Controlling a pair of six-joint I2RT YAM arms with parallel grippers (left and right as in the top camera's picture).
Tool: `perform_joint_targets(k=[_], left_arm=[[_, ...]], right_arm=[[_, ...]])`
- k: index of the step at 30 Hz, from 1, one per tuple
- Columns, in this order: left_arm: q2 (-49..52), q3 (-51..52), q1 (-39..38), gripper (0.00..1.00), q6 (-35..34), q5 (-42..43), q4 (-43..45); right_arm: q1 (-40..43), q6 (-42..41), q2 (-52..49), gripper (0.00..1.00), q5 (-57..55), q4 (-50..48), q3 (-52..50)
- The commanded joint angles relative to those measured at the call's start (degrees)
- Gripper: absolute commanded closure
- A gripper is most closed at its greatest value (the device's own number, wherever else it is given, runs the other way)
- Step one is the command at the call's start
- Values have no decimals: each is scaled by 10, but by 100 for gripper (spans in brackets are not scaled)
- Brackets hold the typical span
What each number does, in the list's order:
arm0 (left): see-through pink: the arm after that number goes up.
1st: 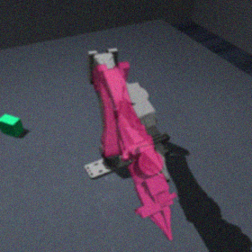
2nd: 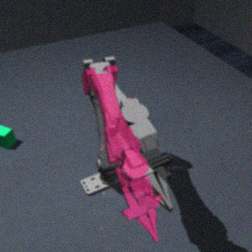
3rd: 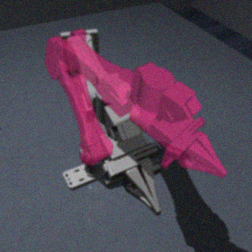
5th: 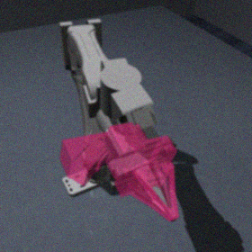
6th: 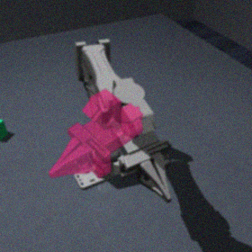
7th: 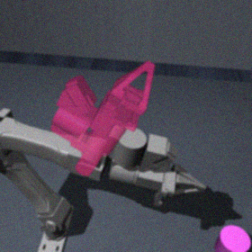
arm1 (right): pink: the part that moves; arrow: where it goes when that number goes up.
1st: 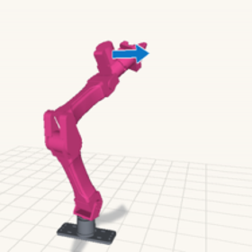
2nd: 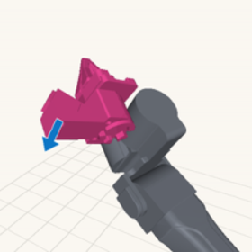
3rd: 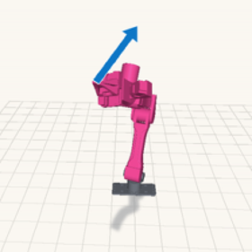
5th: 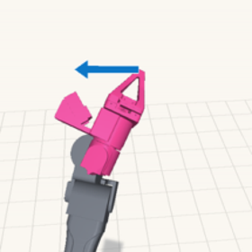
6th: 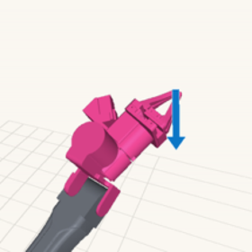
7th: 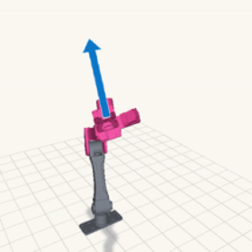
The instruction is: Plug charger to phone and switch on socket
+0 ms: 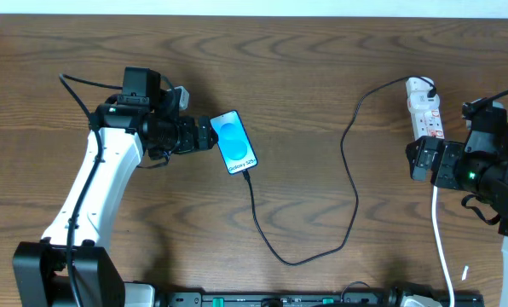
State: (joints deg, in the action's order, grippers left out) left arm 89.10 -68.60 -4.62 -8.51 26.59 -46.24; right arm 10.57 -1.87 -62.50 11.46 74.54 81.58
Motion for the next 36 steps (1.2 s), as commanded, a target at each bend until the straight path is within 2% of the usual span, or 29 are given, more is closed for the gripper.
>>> perform_joint_targets(k=[1,25,31,36], left_arm=[[-10,1,-2,2,10,-7,-2],[-14,1,-2,2,10,-7,-2],[-101,1,-2,2,10,-13,-2],[-266,1,-2,2,10,-95,-2]], right_arm=[[-5,7,2,1,-6,1,1],[-5,7,2,1,-6,1,1],[-5,7,2,1,-6,1,1],[-5,7,2,1,-6,1,1]])
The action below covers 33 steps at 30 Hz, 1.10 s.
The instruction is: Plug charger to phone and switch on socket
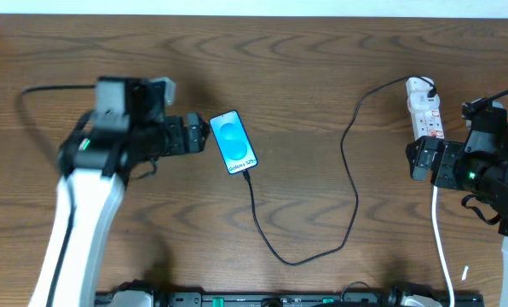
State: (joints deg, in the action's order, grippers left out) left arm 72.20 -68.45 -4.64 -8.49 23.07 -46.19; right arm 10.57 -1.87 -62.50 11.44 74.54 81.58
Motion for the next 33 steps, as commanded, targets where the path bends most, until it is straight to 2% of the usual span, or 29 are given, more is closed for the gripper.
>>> perform_joint_targets(k=[1,7,14,16,19,21,23,26,33], left_arm=[[-126,-1,-2,2,10,-69,-2],[-283,-1,-2,2,10,-153,-3],[-386,-1,-2,2,10,-176,-9],[-396,-1,-2,2,10,-204,-28],[-420,0,1,2,10,-289,-100],[-438,6,5,2,10,-304,-145],[-456,20,10,2,10,-313,-152],[-494,68,25,2,10,-313,-135],[-601,275,50,2,7,-288,42]], right_arm=[[-5,7,2,1,-6,1,1],[-5,7,2,1,-6,1,1],[-5,7,2,1,-6,1,1],[-5,7,2,1,-6,1,1],[-5,7,2,1,-6,1,1],[-5,7,2,1,-6,1,1],[-5,7,2,1,-6,1,1],[-5,7,3,1,-6,1,1],[-5,7,3,1,-6,1,1]])
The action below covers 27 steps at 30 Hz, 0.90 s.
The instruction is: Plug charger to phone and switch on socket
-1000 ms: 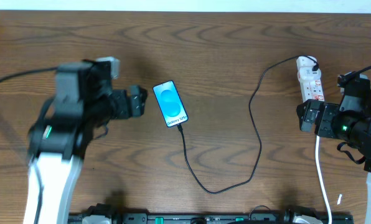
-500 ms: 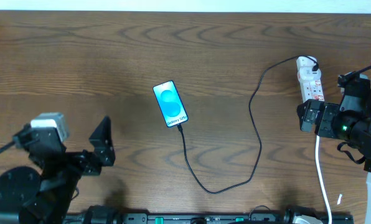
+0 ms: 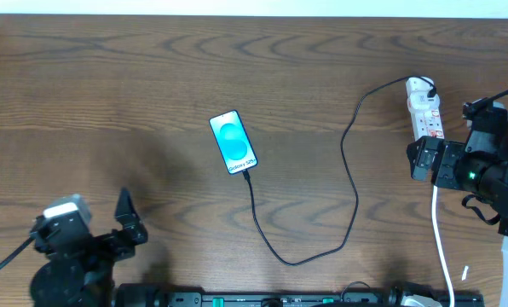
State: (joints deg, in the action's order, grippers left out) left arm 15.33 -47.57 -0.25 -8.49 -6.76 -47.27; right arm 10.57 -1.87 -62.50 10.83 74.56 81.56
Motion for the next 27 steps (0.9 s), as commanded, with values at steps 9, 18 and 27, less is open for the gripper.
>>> perform_joint_targets(k=[9,18,27], left_arm=[[-131,265,6,2,-22,48,217],[-152,370,6,2,-75,49,339],[-152,473,6,2,-124,50,565]], right_arm=[[-5,7,2,1,0,1,2],[-5,7,2,1,0,1,2],[-5,7,2,1,0,1,2]])
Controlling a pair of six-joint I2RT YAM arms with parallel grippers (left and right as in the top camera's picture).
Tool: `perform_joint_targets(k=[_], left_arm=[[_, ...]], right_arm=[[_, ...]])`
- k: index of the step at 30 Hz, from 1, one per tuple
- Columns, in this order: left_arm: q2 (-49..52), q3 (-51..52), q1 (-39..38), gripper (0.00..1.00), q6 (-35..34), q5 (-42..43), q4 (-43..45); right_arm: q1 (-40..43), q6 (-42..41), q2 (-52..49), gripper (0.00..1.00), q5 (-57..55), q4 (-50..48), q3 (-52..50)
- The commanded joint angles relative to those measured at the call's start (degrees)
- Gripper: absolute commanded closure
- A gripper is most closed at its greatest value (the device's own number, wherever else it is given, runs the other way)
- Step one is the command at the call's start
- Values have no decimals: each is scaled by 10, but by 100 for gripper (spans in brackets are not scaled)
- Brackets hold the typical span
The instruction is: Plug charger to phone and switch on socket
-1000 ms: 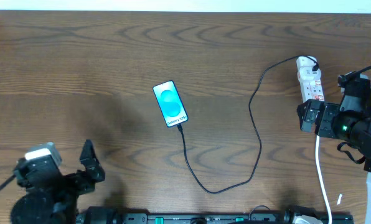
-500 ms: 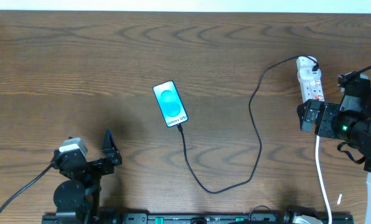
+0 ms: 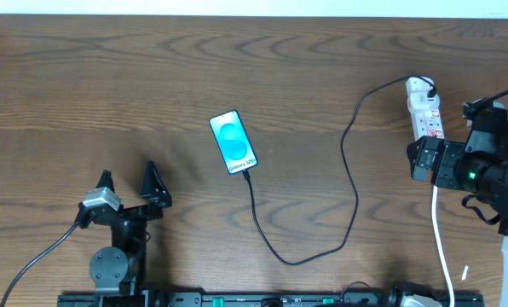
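The phone (image 3: pixel 233 142) lies face up on the wooden table, its screen lit blue, with the black charger cable (image 3: pixel 322 247) plugged into its near end. That cable loops across the table to the white socket strip (image 3: pixel 424 108) at the far right. My left gripper (image 3: pixel 128 183) stands open near the front left, well away from the phone. My right gripper (image 3: pixel 418 159) sits just in front of the strip's near end; its fingers do not show well enough to tell their state.
A white cable (image 3: pixel 442 247) runs from the socket strip toward the front edge on the right. The black rail (image 3: pixel 262 299) of the arm bases lines the table's front edge.
My left arm has shifted a little right and farther from the front left corner, its open fingers now pointing up the table. The phone, cable and right arm are unchanged.
At first my left gripper was at the phone's left edge, the cable plugged in. Then it was a little left of the phone. Later it was drawn back to the front left corner, and now it rests open there. My right arm stayed by the socket strip.
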State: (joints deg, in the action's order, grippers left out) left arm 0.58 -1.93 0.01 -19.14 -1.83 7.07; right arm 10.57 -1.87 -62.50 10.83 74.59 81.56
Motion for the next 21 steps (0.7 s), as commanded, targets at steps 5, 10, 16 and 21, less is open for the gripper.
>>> perform_joint_targets(k=[5,10,16,21], left_arm=[[-5,17,3,2,-17,1,12],[-5,17,3,2,-9,11,-115],[-5,17,3,2,15,13,-113],[-3,17,3,2,15,13,-113]], right_arm=[[-5,7,2,1,0,1,2],[-5,7,2,1,0,1,2],[-5,7,2,1,0,1,2],[-5,7,2,1,0,1,2]])
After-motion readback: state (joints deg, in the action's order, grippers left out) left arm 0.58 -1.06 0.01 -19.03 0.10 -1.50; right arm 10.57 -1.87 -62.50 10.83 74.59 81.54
